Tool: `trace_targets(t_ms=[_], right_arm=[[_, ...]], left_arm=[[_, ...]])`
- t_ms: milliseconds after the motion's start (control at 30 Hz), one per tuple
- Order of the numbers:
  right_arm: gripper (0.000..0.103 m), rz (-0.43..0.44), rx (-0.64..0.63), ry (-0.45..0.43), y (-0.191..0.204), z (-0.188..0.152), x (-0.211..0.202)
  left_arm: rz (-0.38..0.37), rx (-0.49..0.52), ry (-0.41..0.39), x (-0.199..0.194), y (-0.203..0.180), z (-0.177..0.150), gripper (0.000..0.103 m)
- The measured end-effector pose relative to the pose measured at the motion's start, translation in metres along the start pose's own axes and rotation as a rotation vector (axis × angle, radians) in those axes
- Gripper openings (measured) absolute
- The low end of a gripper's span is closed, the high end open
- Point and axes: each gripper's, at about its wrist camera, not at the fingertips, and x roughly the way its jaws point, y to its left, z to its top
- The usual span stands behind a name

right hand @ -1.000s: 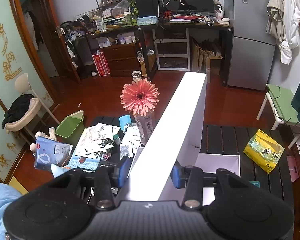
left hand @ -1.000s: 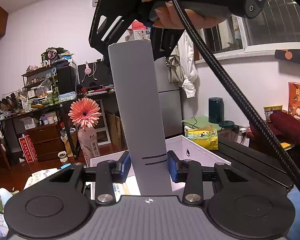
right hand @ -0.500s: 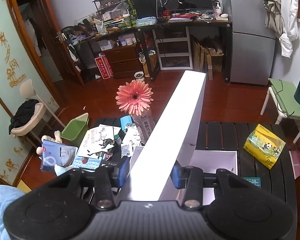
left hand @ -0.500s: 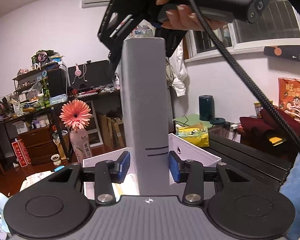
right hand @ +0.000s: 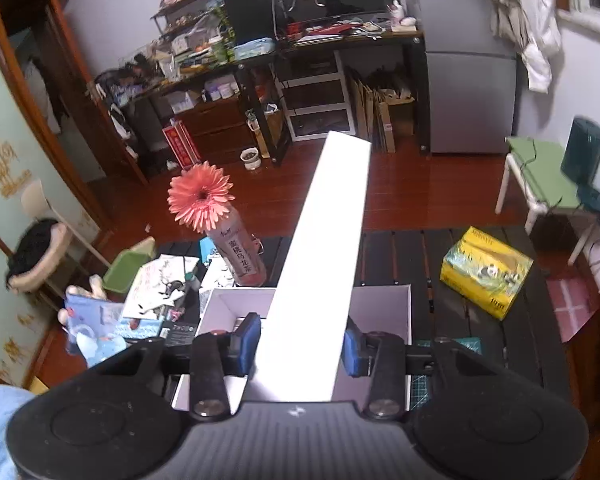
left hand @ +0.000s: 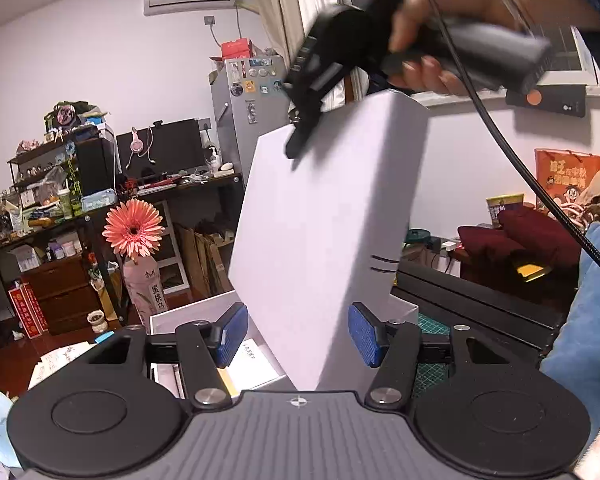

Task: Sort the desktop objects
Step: 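Tilt the held white lid down over the box opening with the right gripper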

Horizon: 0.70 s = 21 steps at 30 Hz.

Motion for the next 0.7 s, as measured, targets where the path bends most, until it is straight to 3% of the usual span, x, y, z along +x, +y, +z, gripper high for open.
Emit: trace_targets(t_ms=[267, 700], right_arm=[[0.038, 0.125, 0.132, -0.029, -0.056, -0.016, 0.008], [0.039, 0.260, 0.237, -0.072, -0.102, -0.045, 0.024]], left_arm=[[-0.026, -0.057, 0.029, 0.004, 0.006, -0.001, 0.055], [-0.072, -0.191, 0.201, 0.027, 0.024, -0.014, 0.057]])
